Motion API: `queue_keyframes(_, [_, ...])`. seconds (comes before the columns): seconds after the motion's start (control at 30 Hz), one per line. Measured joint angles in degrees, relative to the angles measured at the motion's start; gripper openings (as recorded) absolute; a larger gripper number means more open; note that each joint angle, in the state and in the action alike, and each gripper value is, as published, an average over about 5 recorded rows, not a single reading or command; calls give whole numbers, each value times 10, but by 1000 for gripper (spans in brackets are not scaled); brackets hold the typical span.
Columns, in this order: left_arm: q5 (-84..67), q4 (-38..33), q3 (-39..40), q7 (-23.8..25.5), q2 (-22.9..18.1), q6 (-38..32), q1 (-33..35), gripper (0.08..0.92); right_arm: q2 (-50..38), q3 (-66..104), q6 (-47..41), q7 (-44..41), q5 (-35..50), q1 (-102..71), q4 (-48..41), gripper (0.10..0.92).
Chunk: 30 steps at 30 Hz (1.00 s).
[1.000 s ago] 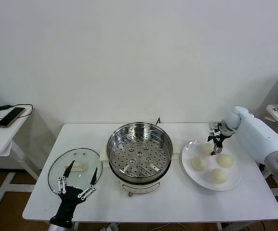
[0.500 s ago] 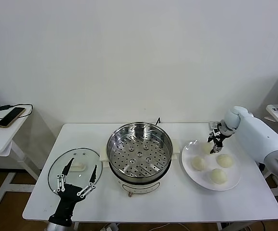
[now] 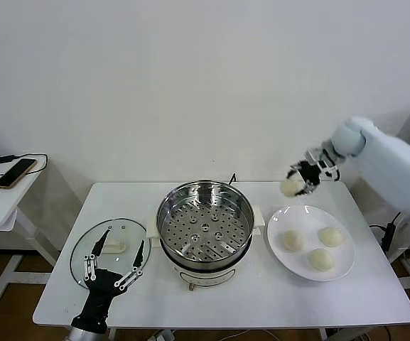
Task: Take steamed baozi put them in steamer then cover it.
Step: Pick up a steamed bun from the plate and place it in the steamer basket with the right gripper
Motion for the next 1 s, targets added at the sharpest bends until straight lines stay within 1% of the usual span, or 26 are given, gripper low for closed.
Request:
queue_keyframes(0.23, [0, -9, -2, -2, -3, 1, 5, 823, 39, -60, 78, -3, 3, 66, 83, 671])
queue_keyframes(0.43, [0, -15, -3, -4, -4, 1, 7, 823, 87, -85, 126, -4, -23, 77, 110, 663])
queue_keyframes(0.67, [0, -23, -3, -6, 0, 0, 7, 823, 146, -97, 153, 0, -78, 47, 102, 662])
queue_keyframes(1.0, [0, -26, -2, -9, 1, -1, 7, 823, 210, -90, 176, 5, -151, -2, 49, 665])
